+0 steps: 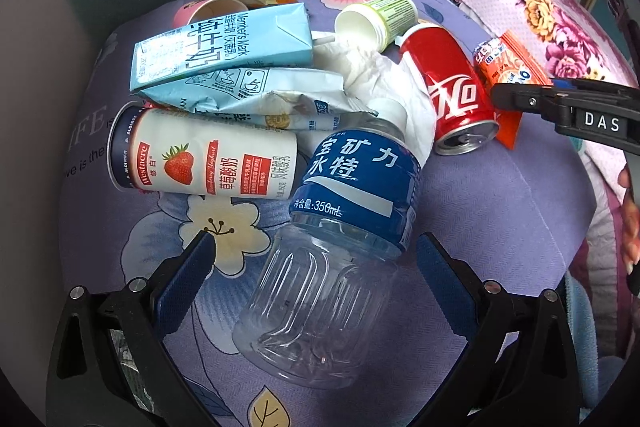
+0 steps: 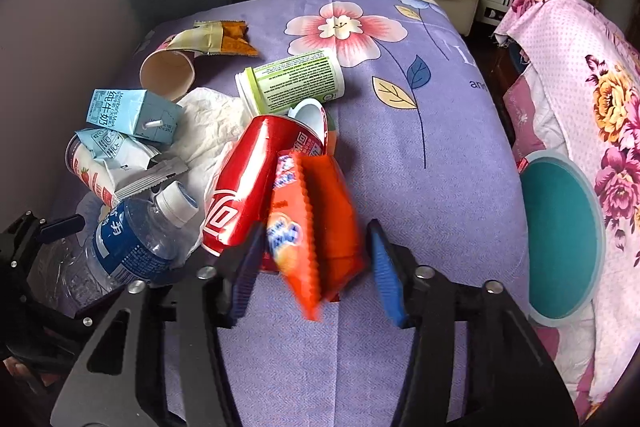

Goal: Collect trash
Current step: 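Grasp the orange snack bag with the right tool while the left tool grasps the clear water bottle, then carry the orange bag and water bottle over the teal bin with both tools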

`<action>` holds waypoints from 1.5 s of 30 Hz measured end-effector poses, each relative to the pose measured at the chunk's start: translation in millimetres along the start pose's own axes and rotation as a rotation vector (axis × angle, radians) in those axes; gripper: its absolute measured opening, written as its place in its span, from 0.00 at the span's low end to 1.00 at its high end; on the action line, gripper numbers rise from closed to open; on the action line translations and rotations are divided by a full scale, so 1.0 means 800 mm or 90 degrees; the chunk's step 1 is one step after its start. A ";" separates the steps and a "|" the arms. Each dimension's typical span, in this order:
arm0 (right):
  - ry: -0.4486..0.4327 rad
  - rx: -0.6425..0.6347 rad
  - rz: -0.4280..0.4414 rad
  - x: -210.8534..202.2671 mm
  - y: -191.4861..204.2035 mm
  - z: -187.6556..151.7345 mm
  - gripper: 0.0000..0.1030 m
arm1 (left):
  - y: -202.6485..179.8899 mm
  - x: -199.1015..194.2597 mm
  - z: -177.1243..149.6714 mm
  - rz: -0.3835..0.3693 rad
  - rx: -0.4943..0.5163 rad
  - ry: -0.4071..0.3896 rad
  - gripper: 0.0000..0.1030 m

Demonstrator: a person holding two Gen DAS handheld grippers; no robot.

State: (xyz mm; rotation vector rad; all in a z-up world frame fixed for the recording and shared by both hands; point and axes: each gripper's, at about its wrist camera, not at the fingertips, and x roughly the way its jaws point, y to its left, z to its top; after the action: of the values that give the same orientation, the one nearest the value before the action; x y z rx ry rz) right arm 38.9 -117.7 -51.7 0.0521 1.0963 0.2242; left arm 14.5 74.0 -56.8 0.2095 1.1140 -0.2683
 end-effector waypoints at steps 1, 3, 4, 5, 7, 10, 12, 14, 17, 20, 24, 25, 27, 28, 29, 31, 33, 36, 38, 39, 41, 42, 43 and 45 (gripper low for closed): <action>-0.003 0.005 0.005 0.000 -0.002 -0.002 0.41 | -0.002 0.004 0.000 0.001 0.003 0.005 0.97; -0.013 0.004 0.006 -0.004 -0.003 -0.006 0.40 | -0.006 0.009 0.000 -0.001 0.004 0.010 0.93; -0.016 0.006 0.007 -0.006 -0.005 -0.007 0.40 | -0.007 0.011 -0.001 -0.004 0.002 0.013 0.79; -0.018 0.010 0.007 -0.009 -0.007 -0.009 0.40 | -0.008 0.012 -0.001 -0.014 -0.001 0.020 0.74; -0.022 0.023 0.011 -0.014 -0.015 -0.012 0.40 | -0.007 0.010 -0.003 -0.028 -0.015 0.020 0.70; -0.027 0.047 0.013 -0.023 -0.032 -0.020 0.40 | -0.008 0.008 -0.005 -0.054 -0.028 0.024 0.69; -0.027 0.062 0.015 -0.027 -0.042 -0.025 0.40 | -0.012 0.009 -0.006 -0.064 -0.023 0.031 0.69; -0.024 0.078 0.018 -0.027 -0.052 -0.030 0.40 | -0.018 0.013 -0.006 -0.054 -0.017 0.035 0.69; -0.025 0.096 0.026 -0.030 -0.063 -0.037 0.40 | -0.026 0.025 -0.004 -0.044 -0.015 0.054 0.70; -0.032 0.105 0.031 -0.035 -0.069 -0.042 0.40 | -0.027 0.036 -0.002 -0.024 -0.033 0.062 0.70; -0.048 0.103 0.028 -0.047 -0.076 -0.049 0.40 | -0.031 0.027 -0.002 -0.008 -0.043 0.057 0.68; -0.053 0.102 0.028 -0.050 -0.078 -0.051 0.40 | -0.030 0.021 -0.003 -0.010 -0.043 0.055 0.67; -0.062 0.107 0.035 -0.056 -0.083 -0.053 0.40 | -0.024 0.006 -0.008 -0.014 -0.048 0.047 0.67; -0.068 0.111 0.038 -0.059 -0.086 -0.054 0.40 | -0.022 -0.001 -0.009 -0.013 -0.052 0.042 0.67; -0.073 0.114 0.042 -0.062 -0.088 -0.055 0.40 | -0.018 -0.010 -0.010 -0.013 -0.055 0.036 0.67; -0.083 0.121 0.050 -0.066 -0.093 -0.055 0.40 | -0.009 -0.029 -0.013 -0.011 -0.063 0.022 0.67; -0.094 0.125 0.057 -0.070 -0.096 -0.056 0.40 | -0.005 -0.046 -0.011 -0.012 -0.072 0.007 0.67; -0.108 0.126 0.068 -0.078 -0.100 -0.057 0.40 | -0.007 -0.070 0.000 -0.021 -0.075 -0.014 0.67; -0.120 0.132 0.070 -0.086 -0.106 -0.057 0.40 | -0.017 -0.082 0.009 -0.041 -0.068 -0.025 0.67; -0.127 0.137 0.070 -0.090 -0.111 -0.057 0.40 | -0.024 -0.086 0.013 -0.051 -0.064 -0.027 0.67; -0.141 0.149 0.065 -0.099 -0.124 -0.057 0.40 | -0.050 -0.083 0.030 -0.060 -0.048 -0.031 0.67; -0.149 0.158 0.060 -0.104 -0.133 -0.058 0.40 | -0.060 -0.082 0.037 -0.060 -0.036 -0.034 0.67; -0.157 0.170 0.054 -0.109 -0.144 -0.059 0.40 | -0.077 -0.079 0.046 -0.061 -0.022 -0.037 0.67; -0.175 0.203 0.036 -0.120 -0.172 -0.062 0.40 | -0.102 -0.071 0.064 -0.075 0.004 -0.037 0.67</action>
State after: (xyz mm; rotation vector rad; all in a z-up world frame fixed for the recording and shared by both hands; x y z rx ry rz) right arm -26.2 -274.9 -11.3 0.3884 0.8484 0.0877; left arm 8.7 -12.7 13.5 0.1409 1.0697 -0.3806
